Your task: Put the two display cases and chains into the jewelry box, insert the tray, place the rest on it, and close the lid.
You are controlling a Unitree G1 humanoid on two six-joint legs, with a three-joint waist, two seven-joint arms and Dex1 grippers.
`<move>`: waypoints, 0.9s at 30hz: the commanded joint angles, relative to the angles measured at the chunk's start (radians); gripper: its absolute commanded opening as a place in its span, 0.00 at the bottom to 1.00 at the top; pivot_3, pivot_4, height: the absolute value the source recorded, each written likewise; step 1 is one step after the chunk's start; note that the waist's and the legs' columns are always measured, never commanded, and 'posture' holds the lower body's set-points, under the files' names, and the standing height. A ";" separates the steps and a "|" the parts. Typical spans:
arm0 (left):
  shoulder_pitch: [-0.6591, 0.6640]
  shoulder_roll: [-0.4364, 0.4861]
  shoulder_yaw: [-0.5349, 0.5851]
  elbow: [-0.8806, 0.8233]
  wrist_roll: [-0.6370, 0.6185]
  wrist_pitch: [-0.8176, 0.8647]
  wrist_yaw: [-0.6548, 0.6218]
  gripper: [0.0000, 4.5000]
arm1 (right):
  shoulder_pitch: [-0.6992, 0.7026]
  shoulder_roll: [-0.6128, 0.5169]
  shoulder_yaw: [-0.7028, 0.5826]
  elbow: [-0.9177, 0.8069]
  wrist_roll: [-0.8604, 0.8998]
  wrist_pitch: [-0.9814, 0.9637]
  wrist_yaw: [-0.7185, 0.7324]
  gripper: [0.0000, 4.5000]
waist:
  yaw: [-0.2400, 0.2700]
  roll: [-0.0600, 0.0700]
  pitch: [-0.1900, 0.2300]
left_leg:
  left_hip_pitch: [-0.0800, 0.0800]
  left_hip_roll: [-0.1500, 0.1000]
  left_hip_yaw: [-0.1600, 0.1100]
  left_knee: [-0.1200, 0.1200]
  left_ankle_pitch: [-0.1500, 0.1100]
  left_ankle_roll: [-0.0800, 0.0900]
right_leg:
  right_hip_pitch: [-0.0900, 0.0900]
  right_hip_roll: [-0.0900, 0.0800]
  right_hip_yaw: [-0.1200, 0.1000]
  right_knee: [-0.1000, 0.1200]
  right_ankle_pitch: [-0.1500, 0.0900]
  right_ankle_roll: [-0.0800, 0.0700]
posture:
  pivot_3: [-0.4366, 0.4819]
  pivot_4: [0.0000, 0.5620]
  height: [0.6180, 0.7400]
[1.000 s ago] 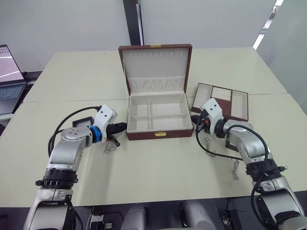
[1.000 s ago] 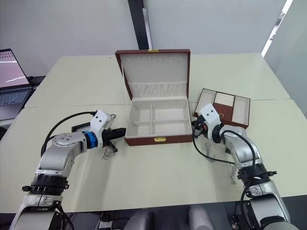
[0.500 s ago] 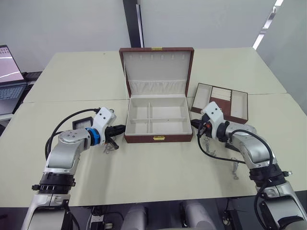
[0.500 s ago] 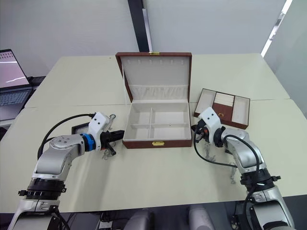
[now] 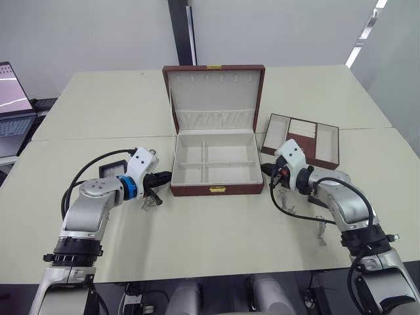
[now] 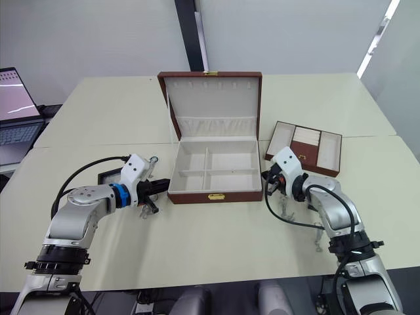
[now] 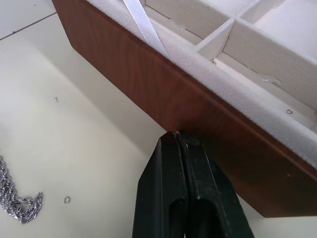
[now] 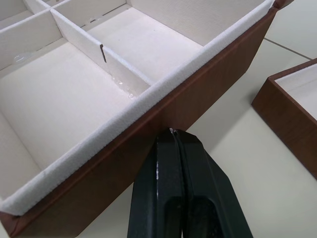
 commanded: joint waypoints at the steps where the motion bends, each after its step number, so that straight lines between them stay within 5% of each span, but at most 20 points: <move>1: 0.006 -0.009 -0.032 -0.039 -0.022 -0.010 -0.029 0.00 | -0.005 0.019 0.013 -0.038 0.027 -0.028 0.028 0.00 | 0.000 0.000 0.000 | 0.000 0.000 0.000 0.000 0.000 0.000 | 0.000 0.000 0.000 0.000 0.000 0.000 | 0.48 0.27 1.00; 12: 0.007 0.017 0.013 -0.014 -0.030 -0.020 -0.024 0.00 | 0.006 -0.009 -0.028 -0.026 0.033 -0.030 0.030 0.00 | 0.000 0.000 0.000 | 0.000 0.000 0.000 0.000 0.000 0.000 | 0.000 0.000 0.000 0.000 0.000 0.000 | 0.48 0.27 1.00; 24: 0.037 0.127 0.170 0.026 -0.133 -0.016 -0.064 0.00 | 0.049 -0.128 -0.232 0.060 0.148 -0.142 0.147 0.00 | 0.002 0.000 0.000 | 0.000 0.000 0.000 0.000 0.000 0.000 | 0.000 0.000 0.000 -0.001 0.000 0.000 | 0.48 0.27 1.00; 27: 0.091 0.204 0.236 0.033 -0.162 -0.009 -0.107 0.13 | 0.098 -0.223 -0.309 0.072 0.205 -0.146 0.238 0.09 | 0.002 0.000 0.000 | 0.000 0.000 0.000 -0.001 0.000 0.000 | 0.000 0.000 0.000 -0.001 0.000 0.000 | 0.48 0.27 1.00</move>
